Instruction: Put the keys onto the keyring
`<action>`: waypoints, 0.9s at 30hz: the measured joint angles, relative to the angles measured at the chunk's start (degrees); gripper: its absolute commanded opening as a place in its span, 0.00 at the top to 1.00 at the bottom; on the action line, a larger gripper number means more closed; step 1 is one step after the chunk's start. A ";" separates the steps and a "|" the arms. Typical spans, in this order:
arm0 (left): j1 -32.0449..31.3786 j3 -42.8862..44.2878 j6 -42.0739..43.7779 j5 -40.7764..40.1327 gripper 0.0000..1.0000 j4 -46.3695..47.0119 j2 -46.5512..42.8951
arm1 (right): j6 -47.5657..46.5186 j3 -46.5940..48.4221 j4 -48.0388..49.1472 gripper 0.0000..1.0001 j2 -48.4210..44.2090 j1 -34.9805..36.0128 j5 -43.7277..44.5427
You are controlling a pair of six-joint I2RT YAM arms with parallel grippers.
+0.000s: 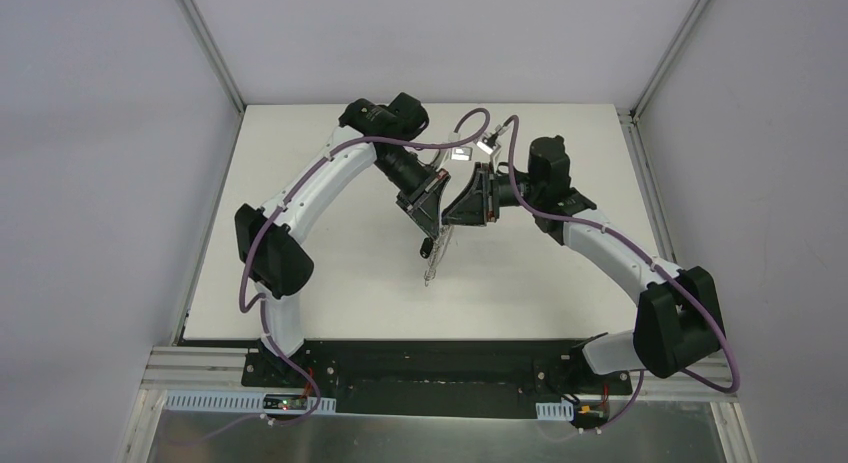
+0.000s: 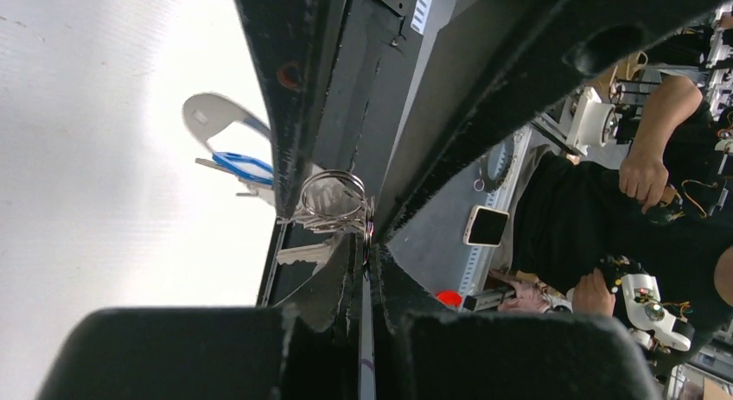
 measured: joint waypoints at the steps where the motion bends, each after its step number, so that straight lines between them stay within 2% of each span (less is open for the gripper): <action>1: 0.00 0.04 0.07 -0.02 1.00 -0.09 0.13 | -0.22 0.09 -0.22 0.66 0.00 0.11 -0.20; 10: 0.04 0.33 0.76 -1.27 1.00 -0.04 0.81 | -1.03 0.17 -1.03 0.73 -0.15 0.66 -1.88; 18: 0.04 0.37 0.92 -1.33 1.00 -0.24 0.81 | -4.70 0.76 -4.50 0.74 -0.15 1.20 -1.57; 23: 0.04 0.37 1.01 -1.44 1.00 -0.24 0.81 | -6.29 1.29 -6.08 0.85 -0.15 1.33 -0.94; 27: 0.04 0.37 0.92 -1.90 1.00 -0.20 0.81 | -7.06 1.46 -6.69 0.87 -0.15 1.60 -0.61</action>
